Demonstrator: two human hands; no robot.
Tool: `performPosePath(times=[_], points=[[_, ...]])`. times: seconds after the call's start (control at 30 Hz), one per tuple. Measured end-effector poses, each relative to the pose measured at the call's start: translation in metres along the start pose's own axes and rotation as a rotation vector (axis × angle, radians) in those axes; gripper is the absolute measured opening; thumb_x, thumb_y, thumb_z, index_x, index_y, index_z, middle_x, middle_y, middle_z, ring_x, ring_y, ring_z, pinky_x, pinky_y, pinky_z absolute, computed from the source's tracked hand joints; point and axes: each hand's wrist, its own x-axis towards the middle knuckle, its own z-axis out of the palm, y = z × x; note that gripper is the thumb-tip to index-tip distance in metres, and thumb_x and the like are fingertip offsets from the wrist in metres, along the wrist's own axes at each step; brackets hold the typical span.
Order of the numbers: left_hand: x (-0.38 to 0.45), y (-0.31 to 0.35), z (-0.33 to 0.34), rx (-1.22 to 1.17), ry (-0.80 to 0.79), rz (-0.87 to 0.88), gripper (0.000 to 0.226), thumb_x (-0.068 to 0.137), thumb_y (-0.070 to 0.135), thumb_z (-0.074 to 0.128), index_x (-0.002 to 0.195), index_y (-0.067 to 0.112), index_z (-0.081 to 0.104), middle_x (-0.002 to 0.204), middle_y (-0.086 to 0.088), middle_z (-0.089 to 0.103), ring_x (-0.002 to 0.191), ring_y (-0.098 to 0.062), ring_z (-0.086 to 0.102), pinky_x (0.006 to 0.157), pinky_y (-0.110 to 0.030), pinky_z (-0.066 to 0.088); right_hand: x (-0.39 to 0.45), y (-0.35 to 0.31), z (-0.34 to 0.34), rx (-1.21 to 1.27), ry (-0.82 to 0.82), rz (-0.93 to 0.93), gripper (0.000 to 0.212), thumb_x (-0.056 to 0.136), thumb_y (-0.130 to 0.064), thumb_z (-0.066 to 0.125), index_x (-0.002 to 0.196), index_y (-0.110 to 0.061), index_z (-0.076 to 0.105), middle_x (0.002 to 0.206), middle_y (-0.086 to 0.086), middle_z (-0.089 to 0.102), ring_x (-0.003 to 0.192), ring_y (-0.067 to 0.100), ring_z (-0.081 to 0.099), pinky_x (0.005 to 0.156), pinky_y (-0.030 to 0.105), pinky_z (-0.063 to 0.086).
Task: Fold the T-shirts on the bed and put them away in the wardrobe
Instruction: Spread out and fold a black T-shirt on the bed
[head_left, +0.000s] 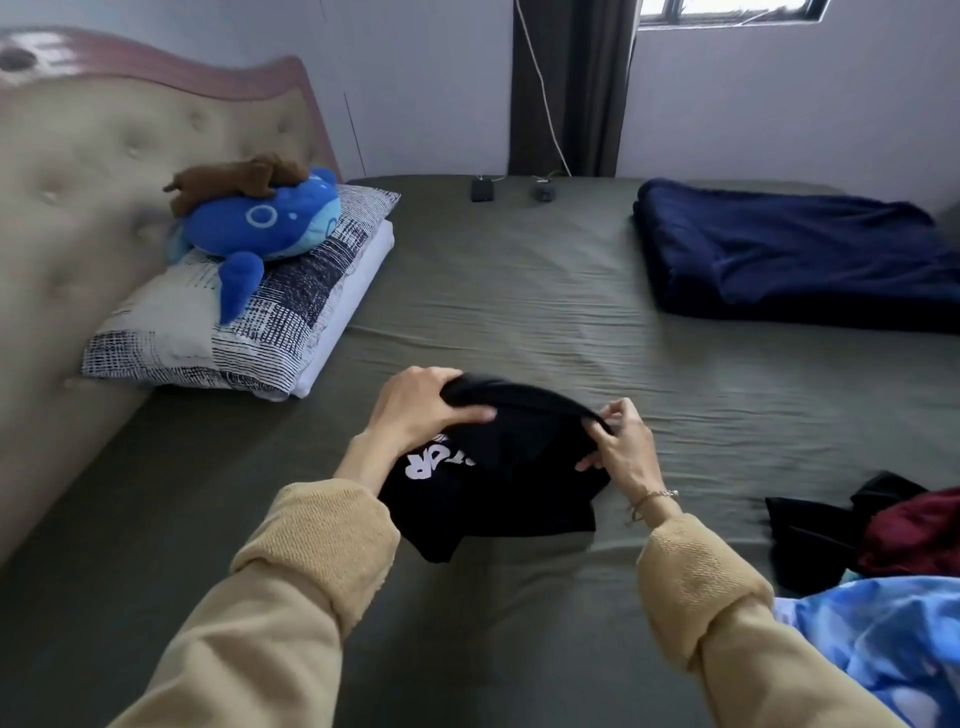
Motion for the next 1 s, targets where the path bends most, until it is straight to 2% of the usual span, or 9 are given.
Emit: performPosePath(times=[0.1,0.17,0.37,0.53,0.6,0.67,0.8,0.9,1.0], points=[[-0.010,-0.020,0.005,0.171,-0.142,-0.016,0.019,0.076,0.021,0.071,0.094,0.021,0.066,0.097,-0.002,0.068,0.098,-0.025,0.062,0.068,-0.027,0.038,0.000,0.013,-0.021,-0.416,-0.158,-0.036,0.043,0.071,-0.018,0.079,0.110,-0.016,0.060,0.101,0.002,0.062,0.089,0.018,0.060,0.072,0.020,0.043],[-0.014,-0.034,0.010,0.191,-0.116,-0.049,0.023,0.078,0.001,0.057,0.092,0.017,0.065,0.097,-0.002,0.061,0.098,-0.024,0.059,0.067,-0.025,0.035,-0.002,0.016,-0.030,-0.772,-0.328,0.025,0.044,0.070,-0.030,0.077,0.112,-0.027,0.064,0.102,-0.002,0.065,0.100,0.018,0.059,0.076,0.025,0.043],[-0.022,-0.063,0.035,0.233,-0.013,-0.188,0.029,0.081,-0.010,0.045,0.091,0.013,0.061,0.099,-0.003,0.053,0.100,-0.021,0.054,0.070,-0.028,0.040,-0.007,0.033,-0.017,-1.043,-0.504,0.077,0.034,0.078,-0.035,0.069,0.108,-0.020,0.064,0.107,0.003,0.063,0.106,0.023,0.059,0.077,0.029,0.043],[-0.059,-0.095,0.073,0.218,-0.317,-0.289,0.030,0.080,-0.007,0.049,0.089,0.018,0.062,0.098,-0.002,0.061,0.086,-0.021,0.057,0.067,-0.027,0.038,-0.019,0.085,0.014,-1.060,-1.058,0.112,0.028,0.079,-0.017,0.067,0.104,-0.007,0.067,0.083,0.002,0.063,0.087,0.021,0.058,0.083,0.030,0.048],[-0.079,-0.107,0.089,0.210,-0.408,-0.310,0.030,0.079,-0.007,0.051,0.087,0.019,0.063,0.098,-0.002,0.063,0.084,-0.020,0.056,0.067,-0.026,0.038,-0.028,0.109,0.024,-0.991,-1.178,0.224,0.028,0.083,-0.006,0.059,0.109,-0.007,0.069,0.091,0.004,0.069,0.077,0.011,0.057,0.079,0.023,0.047],[-0.096,-0.118,0.104,0.198,-0.473,-0.311,0.033,0.081,-0.007,0.048,0.092,0.019,0.064,0.102,-0.002,0.062,0.089,-0.020,0.057,0.069,-0.025,0.039,-0.036,0.128,0.032,-0.930,-1.118,0.296,0.031,0.087,-0.003,0.052,0.114,-0.006,0.067,0.107,0.014,0.068,0.067,0.008,0.055,0.068,0.016,0.044],[-0.118,-0.134,0.124,0.209,-0.521,-0.301,0.038,0.083,-0.008,0.043,0.102,0.018,0.063,0.108,0.000,0.058,0.098,-0.020,0.057,0.073,-0.023,0.039,-0.045,0.154,0.042,-0.874,-0.773,0.264,0.033,0.082,-0.012,0.059,0.114,-0.017,0.062,0.115,0.008,0.064,0.096,0.021,0.063,0.076,0.019,0.048],[-0.128,-0.142,0.132,0.227,-0.452,-0.307,0.037,0.083,-0.009,0.043,0.101,0.017,0.062,0.109,0.000,0.057,0.102,-0.021,0.056,0.076,-0.026,0.042,-0.053,0.156,0.051,-0.718,-0.764,0.420,0.050,0.083,-0.023,0.067,0.127,-0.015,0.045,0.110,0.007,0.052,0.083,0.020,0.060,0.050,0.013,0.048],[-0.136,-0.152,0.136,0.243,-0.338,-0.356,0.033,0.082,-0.011,0.045,0.096,0.015,0.060,0.105,-0.002,0.058,0.098,-0.022,0.056,0.072,-0.028,0.040,-0.067,0.165,0.068,-0.739,-0.567,0.438,0.083,0.076,-0.029,0.076,0.139,-0.013,0.024,0.132,0.017,0.037,0.114,0.035,0.052,0.089,0.036,0.048]])
